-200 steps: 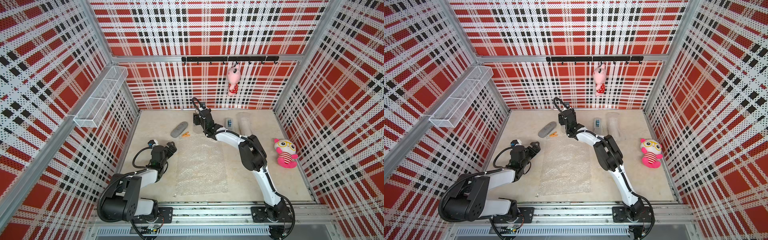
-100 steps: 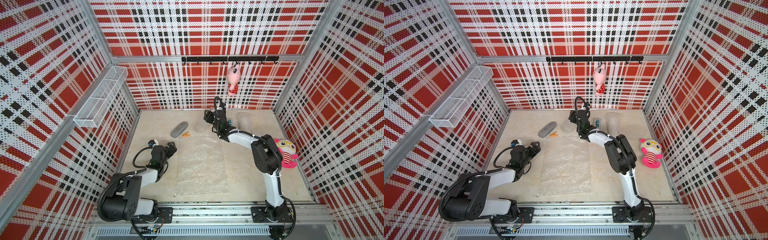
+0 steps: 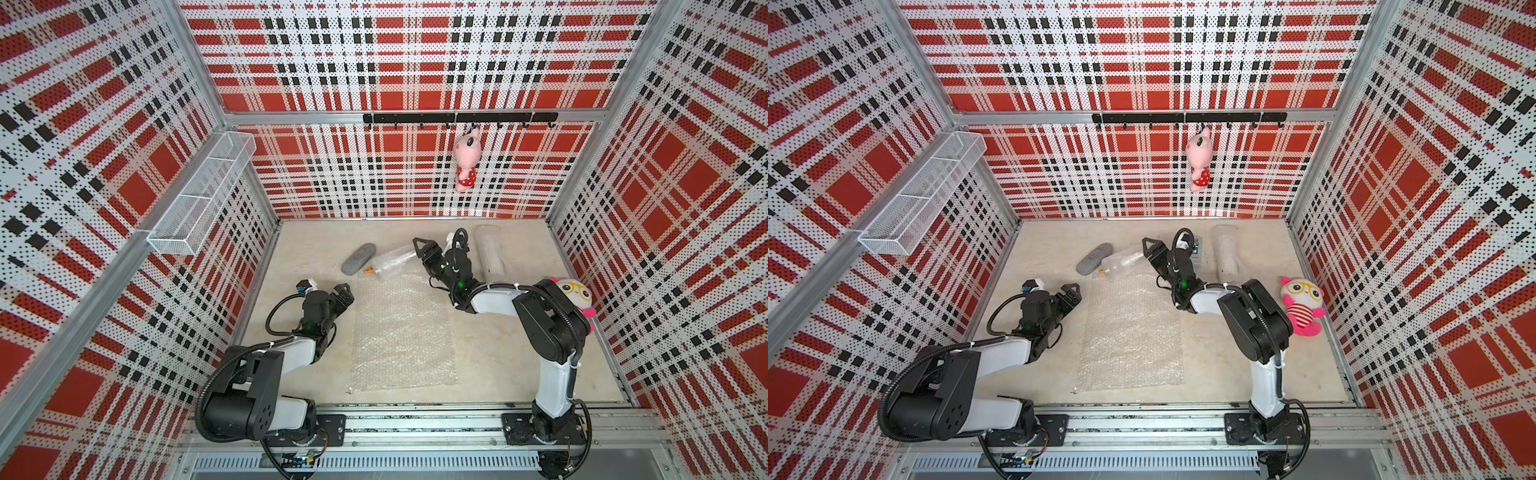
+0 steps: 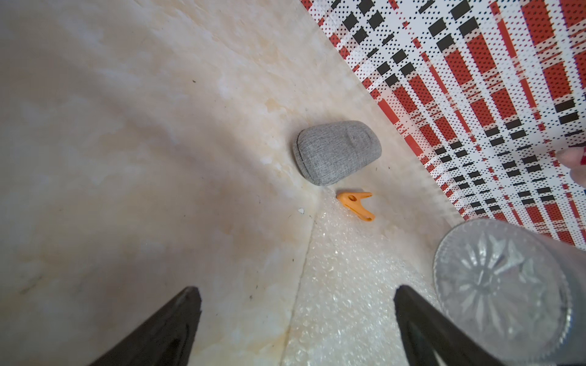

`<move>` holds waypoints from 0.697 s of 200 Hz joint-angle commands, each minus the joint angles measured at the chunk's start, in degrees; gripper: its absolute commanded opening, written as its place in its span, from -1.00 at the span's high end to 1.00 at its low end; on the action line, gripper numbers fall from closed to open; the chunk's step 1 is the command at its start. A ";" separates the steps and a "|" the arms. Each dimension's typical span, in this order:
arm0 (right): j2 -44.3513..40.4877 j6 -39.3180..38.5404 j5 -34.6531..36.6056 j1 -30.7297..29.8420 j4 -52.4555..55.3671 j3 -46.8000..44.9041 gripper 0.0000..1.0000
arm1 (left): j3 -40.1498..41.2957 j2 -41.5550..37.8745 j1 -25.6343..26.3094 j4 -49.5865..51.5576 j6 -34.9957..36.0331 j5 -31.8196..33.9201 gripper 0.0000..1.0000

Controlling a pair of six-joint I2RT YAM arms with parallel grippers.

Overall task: Wrap vases in bubble wrap
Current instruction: Place the vase in bubble wrap.

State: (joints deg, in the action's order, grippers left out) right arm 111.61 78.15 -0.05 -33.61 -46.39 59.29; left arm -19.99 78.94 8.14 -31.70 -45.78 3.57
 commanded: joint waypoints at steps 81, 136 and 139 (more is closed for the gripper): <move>-2.67 21.77 16.18 -13.20 -29.01 -17.29 0.66 | -0.93 0.69 0.01 -0.82 1.22 0.02 -0.96; -1.55 32.02 25.37 -17.31 -30.16 -22.64 0.70 | -0.80 1.04 0.07 -0.82 1.39 -0.05 -0.96; -1.23 32.58 25.50 -17.44 -30.47 -22.80 0.71 | -0.76 1.04 0.04 -0.82 1.39 -0.11 -0.97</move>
State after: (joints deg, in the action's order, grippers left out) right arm 111.63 100.95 19.07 -50.48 -66.43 37.01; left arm -19.99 79.35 8.16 -31.70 -45.67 3.46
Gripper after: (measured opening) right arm 0.708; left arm 0.983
